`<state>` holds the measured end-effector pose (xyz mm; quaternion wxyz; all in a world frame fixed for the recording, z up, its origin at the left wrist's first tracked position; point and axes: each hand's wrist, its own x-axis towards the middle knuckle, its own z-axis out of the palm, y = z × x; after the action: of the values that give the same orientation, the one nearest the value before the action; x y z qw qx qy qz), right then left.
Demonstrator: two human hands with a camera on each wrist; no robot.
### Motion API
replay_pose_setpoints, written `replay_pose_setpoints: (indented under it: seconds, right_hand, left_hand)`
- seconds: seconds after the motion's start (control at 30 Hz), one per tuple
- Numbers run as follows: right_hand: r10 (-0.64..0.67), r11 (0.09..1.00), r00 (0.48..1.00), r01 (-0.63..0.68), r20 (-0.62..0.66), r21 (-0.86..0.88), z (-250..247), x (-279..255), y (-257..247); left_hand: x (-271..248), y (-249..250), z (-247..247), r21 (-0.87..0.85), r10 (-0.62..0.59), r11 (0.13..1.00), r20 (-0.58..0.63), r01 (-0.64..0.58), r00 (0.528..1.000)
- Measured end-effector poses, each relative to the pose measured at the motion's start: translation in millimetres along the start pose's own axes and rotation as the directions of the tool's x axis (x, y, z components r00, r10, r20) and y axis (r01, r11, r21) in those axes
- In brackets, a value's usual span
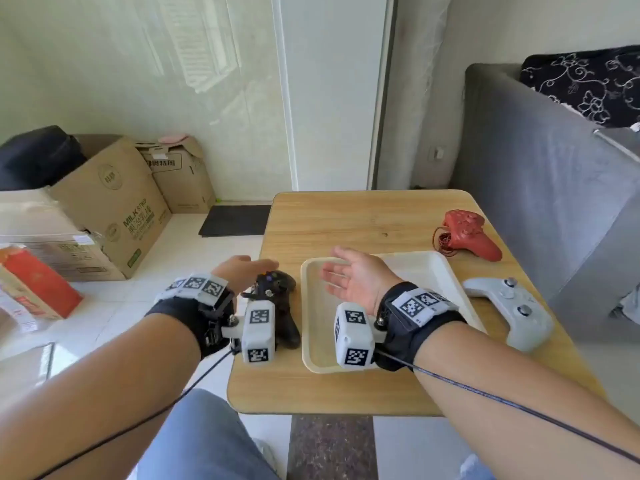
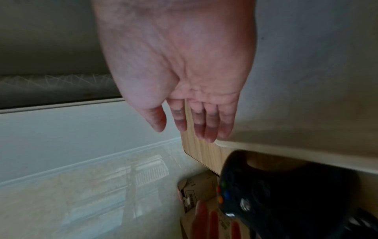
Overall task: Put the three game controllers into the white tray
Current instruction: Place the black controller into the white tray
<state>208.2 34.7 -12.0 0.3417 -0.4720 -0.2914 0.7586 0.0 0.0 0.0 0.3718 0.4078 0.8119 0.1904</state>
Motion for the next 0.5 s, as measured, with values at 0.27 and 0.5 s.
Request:
replay_pose_setpoints:
  seconds: [0.27, 0.5]
  right_hand:
    - [0.141, 0.987, 0.984, -0.131, 0.11, -0.09, 32, 0, 32]
    - [0.256, 0.955, 0.951, -0.221, 0.173, -0.199, 43, 0, 46]
  left_hand:
    - [12, -49, 20, -0.385, -0.113, 0.909, 0.141, 0.16, 0.984]
    - [-2, -56, 28, -0.496, -0.125, 0.844, 0.186, 0.203, 0.975]
